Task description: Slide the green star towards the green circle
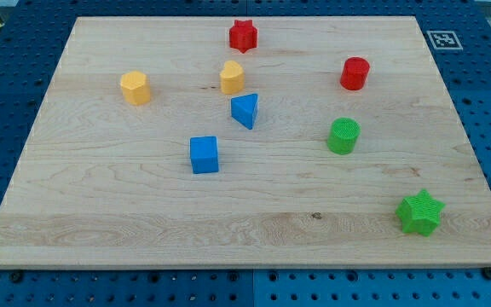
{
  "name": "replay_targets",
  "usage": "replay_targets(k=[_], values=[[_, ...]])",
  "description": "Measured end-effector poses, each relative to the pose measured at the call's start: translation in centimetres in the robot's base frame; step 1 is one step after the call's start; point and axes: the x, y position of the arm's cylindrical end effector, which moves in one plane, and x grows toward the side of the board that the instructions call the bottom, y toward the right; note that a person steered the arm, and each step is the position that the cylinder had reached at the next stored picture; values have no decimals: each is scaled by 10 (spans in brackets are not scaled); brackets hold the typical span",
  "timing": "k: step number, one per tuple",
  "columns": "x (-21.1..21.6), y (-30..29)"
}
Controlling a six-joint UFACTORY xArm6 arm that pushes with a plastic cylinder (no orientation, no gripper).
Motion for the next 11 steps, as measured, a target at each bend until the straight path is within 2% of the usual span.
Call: replay_targets(k=[2,3,5,7,8,11], values=[[90,-7],[94,-28],[95,-88],[73,-94],[77,-122],[22,-124]])
